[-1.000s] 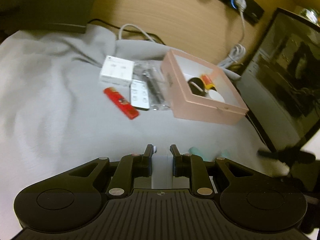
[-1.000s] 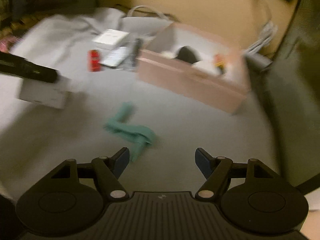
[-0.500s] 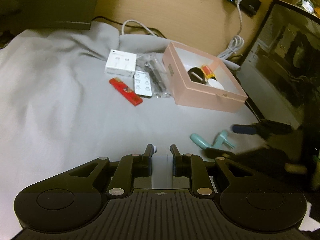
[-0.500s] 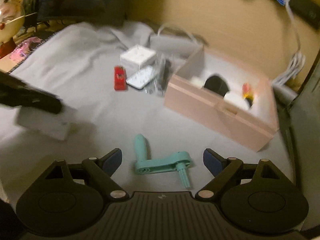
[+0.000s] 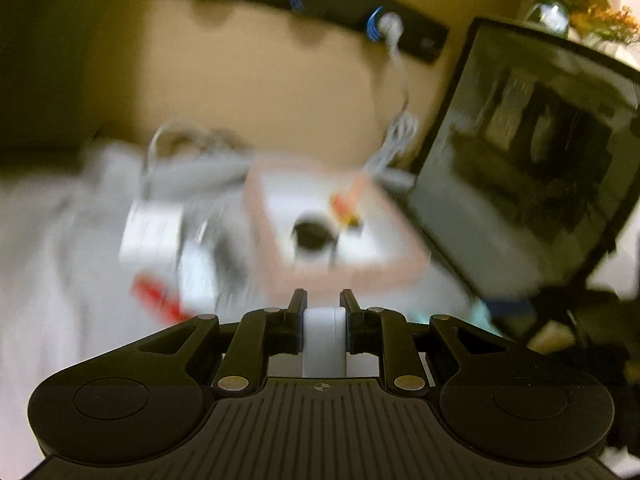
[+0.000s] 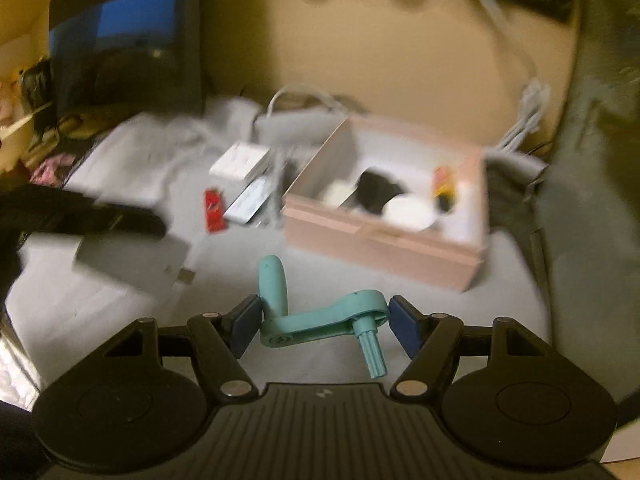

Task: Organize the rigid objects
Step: 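Carry the white hub and teal part into the pink box and release both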

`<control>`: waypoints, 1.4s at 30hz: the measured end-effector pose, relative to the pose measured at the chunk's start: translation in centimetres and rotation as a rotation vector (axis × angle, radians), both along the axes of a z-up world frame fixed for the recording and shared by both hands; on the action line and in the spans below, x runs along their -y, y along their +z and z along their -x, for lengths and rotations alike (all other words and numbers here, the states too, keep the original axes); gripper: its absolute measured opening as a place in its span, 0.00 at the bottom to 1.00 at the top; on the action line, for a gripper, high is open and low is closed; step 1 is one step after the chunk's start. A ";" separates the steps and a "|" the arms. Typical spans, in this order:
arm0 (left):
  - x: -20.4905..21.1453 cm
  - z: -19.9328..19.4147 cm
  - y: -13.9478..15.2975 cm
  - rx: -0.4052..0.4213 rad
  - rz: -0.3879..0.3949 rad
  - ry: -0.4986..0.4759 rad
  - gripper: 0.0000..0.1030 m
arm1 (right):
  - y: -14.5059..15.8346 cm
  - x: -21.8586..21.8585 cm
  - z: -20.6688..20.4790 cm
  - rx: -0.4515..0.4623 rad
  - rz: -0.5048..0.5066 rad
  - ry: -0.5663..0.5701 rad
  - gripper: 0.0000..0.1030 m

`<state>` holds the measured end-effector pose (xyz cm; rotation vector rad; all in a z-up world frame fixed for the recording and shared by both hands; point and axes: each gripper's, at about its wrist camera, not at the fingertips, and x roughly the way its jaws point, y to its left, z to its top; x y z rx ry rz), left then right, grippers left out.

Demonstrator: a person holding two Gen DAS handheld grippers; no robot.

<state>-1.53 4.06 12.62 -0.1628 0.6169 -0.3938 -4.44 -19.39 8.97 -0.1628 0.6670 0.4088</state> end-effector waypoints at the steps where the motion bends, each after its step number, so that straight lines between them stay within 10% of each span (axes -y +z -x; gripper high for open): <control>1: 1.0 -1.5 0.8 0.028 -0.010 -0.010 0.20 | 0.4 0.5 0.2 0.026 0.010 -0.016 0.68; 5: 4.1 -8.2 3.8 0.116 -0.010 0.003 0.20 | 1.0 2.4 0.6 0.064 0.018 -0.075 0.68; 12: 6.5 -17.0 4.1 0.041 0.077 0.118 0.21 | 0.4 4.8 0.4 0.054 0.021 -0.170 0.68; 23: 1.0 -6.3 -2.1 -0.049 -0.006 0.223 0.21 | 0.9 4.1 -2.7 0.086 0.039 -0.149 0.68; 33: -3.7 0.5 -6.8 -0.208 -0.171 0.399 0.21 | 6.8 -0.6 -16.6 0.237 -0.024 -0.216 0.82; 42: -6.4 -0.8 -6.7 -0.232 -0.067 0.478 0.21 | -1.3 -2.2 -10.4 0.045 0.066 -0.091 0.82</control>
